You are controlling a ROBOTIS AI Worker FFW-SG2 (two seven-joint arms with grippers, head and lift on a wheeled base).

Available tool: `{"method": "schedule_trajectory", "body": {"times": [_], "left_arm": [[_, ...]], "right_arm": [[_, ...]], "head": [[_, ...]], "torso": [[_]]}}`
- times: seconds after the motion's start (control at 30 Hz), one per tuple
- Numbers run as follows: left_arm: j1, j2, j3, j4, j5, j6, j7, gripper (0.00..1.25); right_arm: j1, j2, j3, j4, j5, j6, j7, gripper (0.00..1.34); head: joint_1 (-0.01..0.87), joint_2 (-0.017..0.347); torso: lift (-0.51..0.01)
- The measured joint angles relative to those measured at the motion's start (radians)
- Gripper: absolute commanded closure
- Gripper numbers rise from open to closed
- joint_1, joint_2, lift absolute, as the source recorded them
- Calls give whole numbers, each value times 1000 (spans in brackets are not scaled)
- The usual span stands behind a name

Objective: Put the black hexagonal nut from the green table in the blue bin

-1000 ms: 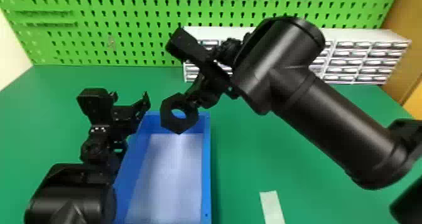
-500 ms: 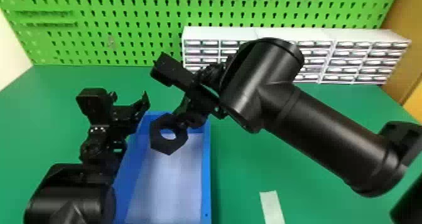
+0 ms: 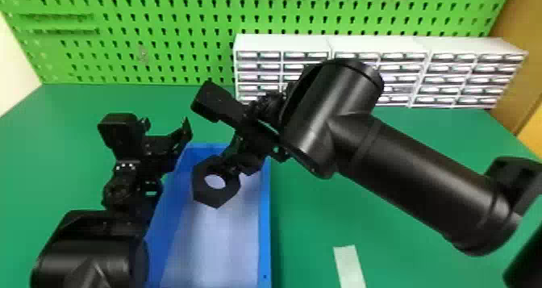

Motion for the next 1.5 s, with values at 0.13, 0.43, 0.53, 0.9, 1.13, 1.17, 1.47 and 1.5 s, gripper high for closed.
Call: {"method": "schedule_trajectory", "body": {"times": [0.13, 0.43, 0.53, 0.9, 1.13, 1.17, 1.47, 1.5], "left_arm": [[0, 1, 0, 0, 1, 0, 0, 383], [3, 4, 1, -3, 1, 0, 0, 383], [3, 4, 1, -4, 1, 0, 0, 383], [3, 4, 1, -5, 1, 0, 0, 383], [3, 4, 0, -5, 1, 0, 1, 383], [3, 4, 0, -5, 1, 0, 1, 383], [5, 5, 0, -5, 0, 0, 0, 383], [5, 5, 0, -5, 0, 0, 0, 383]], "right_arm": [[0, 0, 2, 0, -1, -2, -2, 840], [5, -2, 6, 2, -3, -3, -6, 674], [6, -2, 6, 3, -3, -3, -6, 582], [6, -2, 3, 5, -3, -3, -14, 432], [7, -2, 2, 5, -3, -3, -16, 432], [8, -2, 1, 5, -3, -3, -16, 430], [10, -4, -10, 5, -5, -3, -16, 432], [10, -4, -15, 5, -6, -3, -16, 432]], "head": [[686, 51], [686, 51], [686, 51], [686, 51], [686, 51], [686, 51], [686, 51], [686, 51]], "torso": [[-96], [-96], [-96], [-96], [-96], [-96], [-96], [-96]]}}
